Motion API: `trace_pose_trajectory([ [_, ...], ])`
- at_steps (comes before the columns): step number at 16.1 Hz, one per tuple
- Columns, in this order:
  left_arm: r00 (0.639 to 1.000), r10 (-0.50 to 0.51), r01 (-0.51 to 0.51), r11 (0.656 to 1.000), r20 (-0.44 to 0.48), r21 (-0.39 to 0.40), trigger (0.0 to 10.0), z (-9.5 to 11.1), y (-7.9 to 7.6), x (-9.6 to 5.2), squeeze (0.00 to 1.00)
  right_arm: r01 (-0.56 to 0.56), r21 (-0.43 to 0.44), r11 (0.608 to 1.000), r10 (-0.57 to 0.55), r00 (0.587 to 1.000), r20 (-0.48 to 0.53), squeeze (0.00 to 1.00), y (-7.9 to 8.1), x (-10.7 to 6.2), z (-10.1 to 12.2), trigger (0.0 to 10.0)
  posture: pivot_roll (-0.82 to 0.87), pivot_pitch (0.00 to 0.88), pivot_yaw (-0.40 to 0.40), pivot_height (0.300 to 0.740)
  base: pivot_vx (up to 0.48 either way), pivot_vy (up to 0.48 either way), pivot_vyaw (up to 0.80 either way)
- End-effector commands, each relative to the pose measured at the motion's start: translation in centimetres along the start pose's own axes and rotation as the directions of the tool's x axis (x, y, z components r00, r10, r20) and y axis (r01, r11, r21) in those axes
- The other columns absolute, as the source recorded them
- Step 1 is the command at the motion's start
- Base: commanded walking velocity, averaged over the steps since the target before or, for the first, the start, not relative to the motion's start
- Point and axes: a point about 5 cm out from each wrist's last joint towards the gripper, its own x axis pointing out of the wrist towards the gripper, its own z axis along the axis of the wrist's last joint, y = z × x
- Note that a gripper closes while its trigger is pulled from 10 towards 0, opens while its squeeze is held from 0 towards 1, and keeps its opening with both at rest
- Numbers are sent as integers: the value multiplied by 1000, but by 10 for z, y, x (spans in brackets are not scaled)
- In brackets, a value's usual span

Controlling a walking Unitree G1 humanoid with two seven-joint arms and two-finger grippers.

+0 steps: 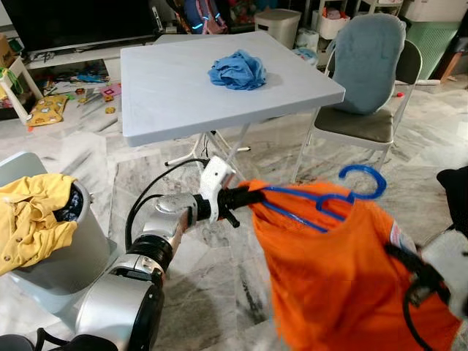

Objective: Hang hanger

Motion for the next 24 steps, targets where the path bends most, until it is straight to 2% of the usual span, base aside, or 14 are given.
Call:
trace_pose_trajectory([
  [1,999,-7,10,998,-38,69,7686,-2,-10,12,0,97,16,995,-97,993,61,0,-6,8,10,10000,-55,0,43,740,0,0,0],
  [2,989,124,-114,986,-75,124,10000,-13,-7,12,1000,143,60,988,-148,986,83,0,-6,15,12,10000,-48,0,44,740,0,0,0],
  [3,962,267,-256,955,-61,149,10000,-23,-3,8,1000,129,81,988,-135,988,79,0,3,26,10,10000,-50,0,44,740,0,0,0],
  [4,954,297,-289,948,-44,134,10000,-28,-3,6,1000,113,106,988,-122,989,87,0,9,31,10,10000,-54,0,42,740,0,0,0],
  [7,932,362,-357,927,-24,116,10000,-34,-4,5,1000,106,133,985,-115,991,62,0,22,45,5,10000,-67,0,44,740,0,0,0],
  [11,938,347,-343,928,-2,148,10000,-37,-14,12,1000,170,183,968,-172,985,-4,0,23,52,-7,10000,-76,0,48,740,0,0,0],
  [13,938,347,-340,928,-18,151,10000,-45,-19,13,1000,253,278,927,-222,965,-139,0,33,59,-32,10000,-77,0,44,740,0,0,0],
  [15,897,440,-434,894,-32,115,10000,-57,-17,7,1000,345,475,809,-280,938,-205,0,57,77,-43,10000,-71,0,37,740,0,0,0],
  [16,861,505,-500,862,-57,81,10000,-65,-13,2,1000,352,497,793,-282,935,-214,0,69,86,-46,10000,-71,0,37,740,0,0,0],
  [17,848,523,-522,852,-90,35,10000,-73,-12,-3,1000,374,487,789,-300,927,-227,0,75,94,-49,10000,-72,0,35,740,0,0,0],
  [18,838,535,-536,844,-110,23,10000,-76,-11,-5,1000,404,525,749,-318,915,-250,0,76,98,-53,10000,-71,0,35,740,0,0,0],
  [19,830,542,-543,839,-131,28,10000,-80,-11,-7,0,426,573,700,-334,905,-263,0,78,103,-55,10000,-66,0,32,740,0,0,0],
  [22,824,551,-551,834,-136,39,10000,-79,-9,-7,0,457,585,670,-377,888,-263,0,80,114,-54,10000,-58,0,29,740,0,0,0],
  [24,827,546,-548,836,-132,25,10000,-79,-9,-8,0,444,577,685,-359,895,-264,0,90,113,-57,10000,-46,0,26,740,0,0,0],
])
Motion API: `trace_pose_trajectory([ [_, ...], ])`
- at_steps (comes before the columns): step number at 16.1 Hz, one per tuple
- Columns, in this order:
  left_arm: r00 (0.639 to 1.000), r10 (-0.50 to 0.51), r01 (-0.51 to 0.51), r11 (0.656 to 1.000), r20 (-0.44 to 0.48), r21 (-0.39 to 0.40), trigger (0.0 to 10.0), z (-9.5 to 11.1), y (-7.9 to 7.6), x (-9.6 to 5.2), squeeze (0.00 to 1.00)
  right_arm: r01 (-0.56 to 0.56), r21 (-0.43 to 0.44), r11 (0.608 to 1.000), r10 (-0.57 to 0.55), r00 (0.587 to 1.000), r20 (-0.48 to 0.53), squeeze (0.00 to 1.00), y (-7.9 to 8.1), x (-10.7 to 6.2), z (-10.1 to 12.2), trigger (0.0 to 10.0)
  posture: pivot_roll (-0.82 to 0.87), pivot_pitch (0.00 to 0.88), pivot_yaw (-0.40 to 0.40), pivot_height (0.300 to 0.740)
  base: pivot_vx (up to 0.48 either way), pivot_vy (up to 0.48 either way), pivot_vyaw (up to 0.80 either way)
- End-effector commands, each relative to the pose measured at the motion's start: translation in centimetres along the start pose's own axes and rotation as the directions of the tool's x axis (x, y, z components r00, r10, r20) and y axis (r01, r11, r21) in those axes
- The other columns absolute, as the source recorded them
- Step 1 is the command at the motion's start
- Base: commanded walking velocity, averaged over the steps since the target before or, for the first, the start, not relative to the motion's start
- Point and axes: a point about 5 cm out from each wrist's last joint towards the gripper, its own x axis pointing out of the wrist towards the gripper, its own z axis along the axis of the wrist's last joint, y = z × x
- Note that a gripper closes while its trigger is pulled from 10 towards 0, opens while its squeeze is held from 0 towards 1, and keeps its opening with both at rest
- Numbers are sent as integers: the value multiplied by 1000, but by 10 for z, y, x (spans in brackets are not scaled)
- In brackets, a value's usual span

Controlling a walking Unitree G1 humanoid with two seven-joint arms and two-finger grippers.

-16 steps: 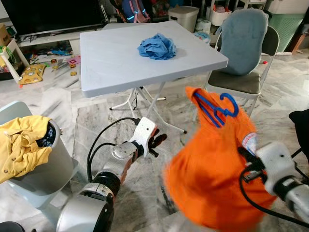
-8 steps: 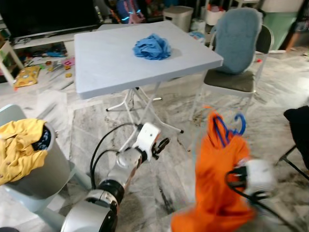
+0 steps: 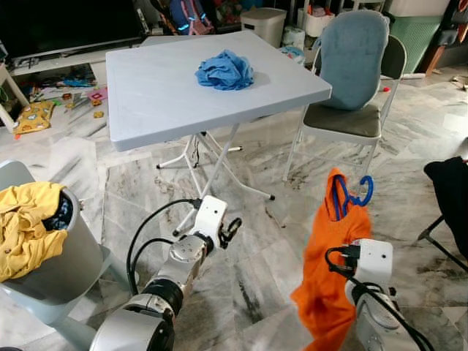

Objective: Hang hanger

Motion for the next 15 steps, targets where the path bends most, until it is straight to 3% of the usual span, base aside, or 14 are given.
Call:
trace_pose_trajectory([
  [1,1000,5,-5,1000,-14,2,10000,-3,6,-2,0,15,4,1000,-15,1000,-14,0,1,-5,-10,10000,-46,0,26,740,0,0,0],
  [6,996,-79,79,997,-45,5,10000,-21,1,-10,0,63,40,997,-62,997,-46,0,5,-18,-33,10000,-43,0,31,740,0,0,0],
  [10,988,-130,129,992,-83,-9,10000,-37,-1,-18,0,31,20,999,-29,996,-84,0,9,-24,-47,10000,-23,0,2,740,0,137,-800],
  [14,988,-106,107,994,-114,0,10000,-43,6,-22,0,8,-2,1000,-9,993,-121,0,6,-22,-61,10000,9,0,-22,740,0,337,-800],
  [15,991,-77,76,997,-107,-11,10000,-40,14,-22,0,7,2,1000,-7,992,-124,0,5,-18,-60,10000,20,0,-31,740,0,428,-800],
])
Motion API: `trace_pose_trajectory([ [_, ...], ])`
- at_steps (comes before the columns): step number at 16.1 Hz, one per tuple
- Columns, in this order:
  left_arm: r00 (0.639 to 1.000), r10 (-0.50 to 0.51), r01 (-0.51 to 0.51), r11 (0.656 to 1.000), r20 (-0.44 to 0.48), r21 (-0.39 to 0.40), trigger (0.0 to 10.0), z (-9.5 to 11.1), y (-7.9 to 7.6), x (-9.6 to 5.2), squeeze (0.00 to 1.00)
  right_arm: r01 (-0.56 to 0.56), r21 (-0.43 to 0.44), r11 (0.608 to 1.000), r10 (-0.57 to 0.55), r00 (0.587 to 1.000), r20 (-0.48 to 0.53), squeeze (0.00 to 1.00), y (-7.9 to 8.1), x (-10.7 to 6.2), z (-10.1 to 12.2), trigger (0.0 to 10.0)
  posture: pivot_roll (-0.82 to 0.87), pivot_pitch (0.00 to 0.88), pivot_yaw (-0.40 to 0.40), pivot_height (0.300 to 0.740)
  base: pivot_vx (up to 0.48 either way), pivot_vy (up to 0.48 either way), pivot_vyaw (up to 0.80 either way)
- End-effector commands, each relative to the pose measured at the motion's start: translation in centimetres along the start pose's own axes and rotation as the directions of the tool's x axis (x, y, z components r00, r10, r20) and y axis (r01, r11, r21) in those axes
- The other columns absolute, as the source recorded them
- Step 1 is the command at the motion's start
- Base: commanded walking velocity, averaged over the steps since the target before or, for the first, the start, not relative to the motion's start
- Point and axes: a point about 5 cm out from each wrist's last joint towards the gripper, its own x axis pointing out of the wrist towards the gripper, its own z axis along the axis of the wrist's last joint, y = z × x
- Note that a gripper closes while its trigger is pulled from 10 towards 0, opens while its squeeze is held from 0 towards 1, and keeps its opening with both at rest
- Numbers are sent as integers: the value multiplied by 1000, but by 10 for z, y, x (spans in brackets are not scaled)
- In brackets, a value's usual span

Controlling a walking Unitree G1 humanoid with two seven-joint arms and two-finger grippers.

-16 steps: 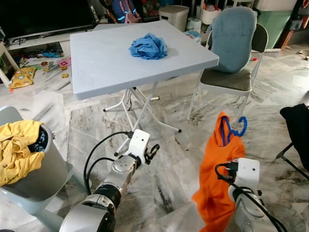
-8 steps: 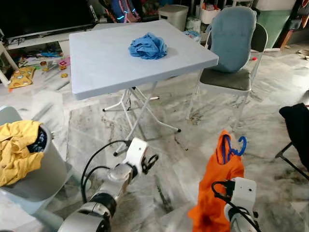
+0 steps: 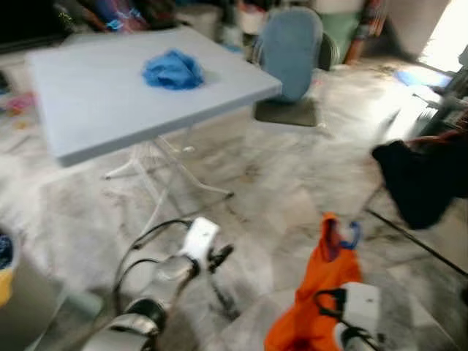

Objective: Hang hanger

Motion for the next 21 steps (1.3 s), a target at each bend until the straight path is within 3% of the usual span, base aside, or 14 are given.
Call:
trace_pose_trajectory([
  [1,1000,23,-23,1000,9,-13,10000,5,3,1,0,6,-2,1000,-6,999,37,0,-4,4,7,10000,21,0,-31,740,0,428,-800],
  [5,998,54,-54,999,-26,9,10000,-2,11,-3,0,-10,-17,1000,11,999,41,0,1,15,9,10000,33,0,-38,740,0,436,-800],
  [12,997,67,-66,998,-42,15,10000,-5,15,-6,0,-39,-27,999,40,999,14,0,6,14,-8,10000,51,0,-51,740,0,398,-800],
  [17,997,64,-62,998,-47,29,10000,-6,16,-6,0,-51,-31,998,52,998,33,0,8,21,-4,10000,47,0,-43,740,0,382,-315],
  [21,998,50,-48,998,-44,41,10000,-1,15,-4,0,-47,-33,998,48,998,38,0,7,19,-7,10000,32,0,-33,740,291,373,-391],
])
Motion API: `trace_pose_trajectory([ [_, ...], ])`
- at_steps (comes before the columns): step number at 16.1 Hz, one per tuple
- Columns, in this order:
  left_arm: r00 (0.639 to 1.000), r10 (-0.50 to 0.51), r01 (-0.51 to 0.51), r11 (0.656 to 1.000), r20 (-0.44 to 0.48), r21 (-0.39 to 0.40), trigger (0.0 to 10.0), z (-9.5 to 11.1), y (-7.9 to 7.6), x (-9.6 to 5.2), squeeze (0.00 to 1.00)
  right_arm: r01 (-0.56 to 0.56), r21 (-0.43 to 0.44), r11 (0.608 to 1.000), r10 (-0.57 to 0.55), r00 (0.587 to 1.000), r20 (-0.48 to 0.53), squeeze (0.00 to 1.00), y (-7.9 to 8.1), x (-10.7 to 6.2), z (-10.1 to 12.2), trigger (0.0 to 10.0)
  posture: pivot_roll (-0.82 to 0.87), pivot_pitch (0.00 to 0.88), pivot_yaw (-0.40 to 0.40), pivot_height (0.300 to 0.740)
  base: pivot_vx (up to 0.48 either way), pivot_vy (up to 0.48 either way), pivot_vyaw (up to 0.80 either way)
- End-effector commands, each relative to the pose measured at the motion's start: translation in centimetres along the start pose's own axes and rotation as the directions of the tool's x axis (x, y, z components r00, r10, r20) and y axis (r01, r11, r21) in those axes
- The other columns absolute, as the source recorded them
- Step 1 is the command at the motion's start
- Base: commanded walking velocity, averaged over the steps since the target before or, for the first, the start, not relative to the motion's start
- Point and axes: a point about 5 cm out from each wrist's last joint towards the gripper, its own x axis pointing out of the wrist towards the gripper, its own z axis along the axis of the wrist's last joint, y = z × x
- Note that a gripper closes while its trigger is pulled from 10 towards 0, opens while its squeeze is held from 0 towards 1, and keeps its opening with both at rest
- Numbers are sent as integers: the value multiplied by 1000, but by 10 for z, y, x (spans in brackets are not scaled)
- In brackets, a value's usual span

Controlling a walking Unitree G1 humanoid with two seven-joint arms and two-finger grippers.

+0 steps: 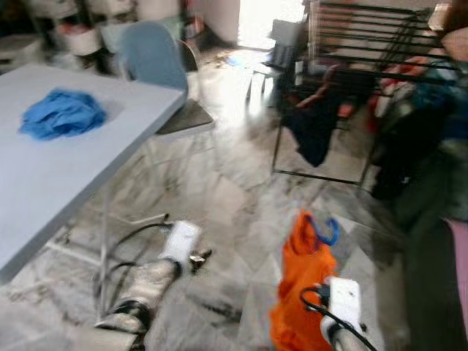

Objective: Hang hanger

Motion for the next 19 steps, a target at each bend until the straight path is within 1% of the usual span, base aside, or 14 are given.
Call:
trace_pose_trajectory([
  [1,1000,-2,2,1000,13,28,10000,8,4,1,0,5,1,1000,-5,999,37,0,-2,1,6,10000,28,0,-30,740,322,356,-556],
  [3,1000,-9,9,999,5,47,10000,8,3,2,0,10,4,1000,-10,999,30,0,-1,0,2,10000,24,0,-22,740,323,356,-641],
  [6,1000,-15,15,999,11,47,10000,10,1,3,0,13,3,1000,-13,999,33,0,0,1,2,10000,24,0,-21,740,340,336,-800],
  [8,1000,-19,18,999,10,50,10000,9,-1,3,0,13,4,1000,-13,999,40,0,1,3,4,10000,24,0,-18,740,364,306,-472],
  [11,1000,-29,29,998,-1,47,10000,7,-2,3,0,18,5,1000,-19,999,39,0,0,4,4,10000,24,0,-14,740,348,293,0],
  [13,1000,-20,20,999,-9,49,10000,5,-1,2,0,21,6,1000,-21,999,33,0,0,4,2,10000,27,0,-13,740,0,0,0],
  [16,999,-31,31,999,-16,12,10000,3,-3,2,0,17,7,1000,-17,999,31,0,2,5,2,10000,29,0,-15,740,0,0,0],
  [19,999,-37,38,999,-21,12,10000,1,-5,2,0,13,5,1000,-13,1000,27,0,2,6,2,10000,31,0,-21,740,0,0,0],
])
